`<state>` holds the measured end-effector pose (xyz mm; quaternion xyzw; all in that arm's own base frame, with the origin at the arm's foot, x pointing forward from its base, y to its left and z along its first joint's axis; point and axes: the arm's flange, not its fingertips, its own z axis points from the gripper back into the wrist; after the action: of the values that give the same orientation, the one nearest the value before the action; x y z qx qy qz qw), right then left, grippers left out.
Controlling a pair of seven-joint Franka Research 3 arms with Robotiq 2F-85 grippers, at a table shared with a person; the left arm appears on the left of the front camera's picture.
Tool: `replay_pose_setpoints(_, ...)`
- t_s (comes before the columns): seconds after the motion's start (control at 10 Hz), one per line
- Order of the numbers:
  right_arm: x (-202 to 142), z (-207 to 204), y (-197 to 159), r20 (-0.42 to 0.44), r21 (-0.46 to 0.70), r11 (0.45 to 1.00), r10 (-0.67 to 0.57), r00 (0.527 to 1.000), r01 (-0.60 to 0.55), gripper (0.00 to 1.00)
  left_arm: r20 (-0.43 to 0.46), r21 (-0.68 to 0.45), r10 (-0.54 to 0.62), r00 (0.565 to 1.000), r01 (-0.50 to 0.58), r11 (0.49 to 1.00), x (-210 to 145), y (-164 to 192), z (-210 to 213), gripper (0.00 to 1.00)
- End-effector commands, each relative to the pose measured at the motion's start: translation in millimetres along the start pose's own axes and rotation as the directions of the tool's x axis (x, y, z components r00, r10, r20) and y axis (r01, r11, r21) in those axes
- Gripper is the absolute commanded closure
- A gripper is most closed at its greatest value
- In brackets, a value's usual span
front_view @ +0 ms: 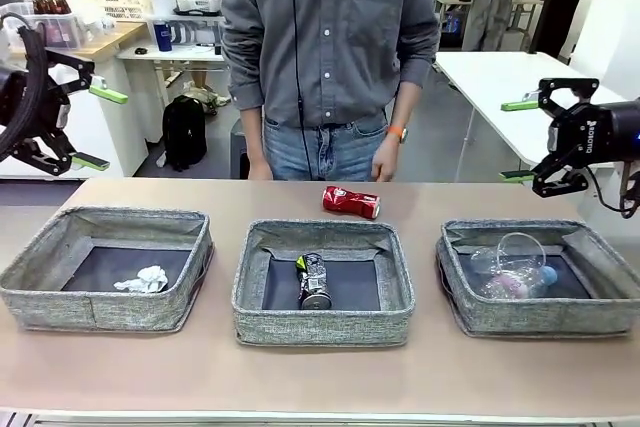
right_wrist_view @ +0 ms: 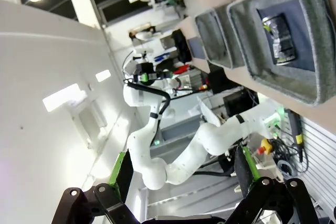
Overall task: Sort the waste into the appropriate baskets.
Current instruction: Pick up the waste item pointed out by the person.
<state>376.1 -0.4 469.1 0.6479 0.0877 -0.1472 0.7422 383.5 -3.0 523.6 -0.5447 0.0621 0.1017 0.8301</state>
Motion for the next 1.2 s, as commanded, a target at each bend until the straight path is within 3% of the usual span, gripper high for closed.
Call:
replay_pose_setpoints(0.0,-2.9,-1.0,0.3,-0.006,0.003,1.0,-0.003,1.0,0.003,0.0,0.007,-0.011,-0.005,1.0,0.005,1.0,0.7,-2.5,0.4,0.0)
replay_pose_setpoints(0.9,0.0,0.0,0.0,0.0,0.0,1.0,0.0,1.0,0.0,0.0,0.007,-0.011,-0.005,1.0,0.005,1.0,0.7,-2.5,0.4,0.0)
replay_pose_setpoints(1.0,15.9,-15.1,16.6,0.019,-0.096,0.981,0.173,0.985,-0.171,0.0,0.007,-0.011,-0.005,1.0,0.005,1.0,0.7,-2.5,0.4,0.0)
replay_pose_setpoints(1.1,35.7,-38.8,37.6,-0.035,-0.202,0.908,0.368,0.929,-0.367,0.0,0.007,-0.011,-0.005,1.0,0.005,1.0,0.7,-2.5,0.4,0.0)
